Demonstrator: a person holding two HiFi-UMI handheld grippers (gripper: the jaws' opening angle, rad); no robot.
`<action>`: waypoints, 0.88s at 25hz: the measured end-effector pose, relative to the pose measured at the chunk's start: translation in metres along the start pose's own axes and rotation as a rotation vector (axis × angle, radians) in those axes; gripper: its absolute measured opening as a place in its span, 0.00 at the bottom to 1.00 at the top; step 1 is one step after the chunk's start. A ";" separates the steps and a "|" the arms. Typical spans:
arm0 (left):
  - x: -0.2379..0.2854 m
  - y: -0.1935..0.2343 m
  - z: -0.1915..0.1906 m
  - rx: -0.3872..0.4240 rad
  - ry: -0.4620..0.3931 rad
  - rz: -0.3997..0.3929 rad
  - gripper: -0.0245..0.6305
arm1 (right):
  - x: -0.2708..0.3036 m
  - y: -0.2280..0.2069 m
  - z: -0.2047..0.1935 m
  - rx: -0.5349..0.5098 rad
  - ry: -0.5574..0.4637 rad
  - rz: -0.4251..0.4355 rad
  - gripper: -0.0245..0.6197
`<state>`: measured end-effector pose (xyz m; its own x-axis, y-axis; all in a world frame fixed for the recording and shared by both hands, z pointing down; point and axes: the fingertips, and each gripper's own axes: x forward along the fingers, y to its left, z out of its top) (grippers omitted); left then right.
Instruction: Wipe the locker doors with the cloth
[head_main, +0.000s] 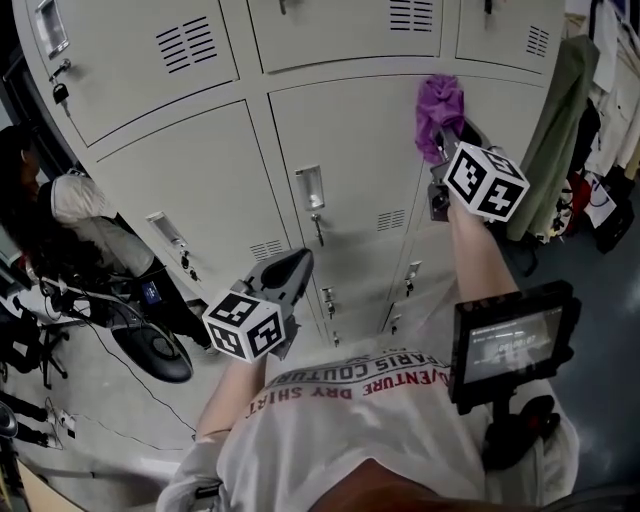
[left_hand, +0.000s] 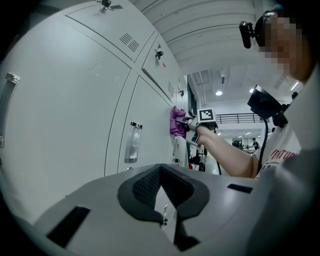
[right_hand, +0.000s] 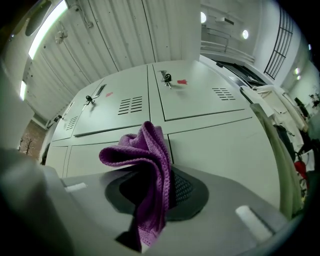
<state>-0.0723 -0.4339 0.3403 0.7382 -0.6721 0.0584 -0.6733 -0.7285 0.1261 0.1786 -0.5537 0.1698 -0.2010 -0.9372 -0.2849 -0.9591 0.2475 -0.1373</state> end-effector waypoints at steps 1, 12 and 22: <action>0.000 0.000 0.001 0.002 -0.001 -0.001 0.04 | -0.001 0.001 0.000 0.006 -0.002 0.000 0.13; -0.007 0.001 0.008 0.031 -0.004 0.014 0.04 | -0.028 0.111 -0.009 0.029 -0.032 0.262 0.13; -0.022 0.010 -0.001 0.034 0.013 0.063 0.04 | -0.025 0.217 -0.079 0.006 0.090 0.476 0.13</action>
<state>-0.0946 -0.4263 0.3413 0.6946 -0.7152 0.0779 -0.7193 -0.6891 0.0880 -0.0407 -0.4957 0.2218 -0.6338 -0.7373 -0.2338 -0.7555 0.6549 -0.0175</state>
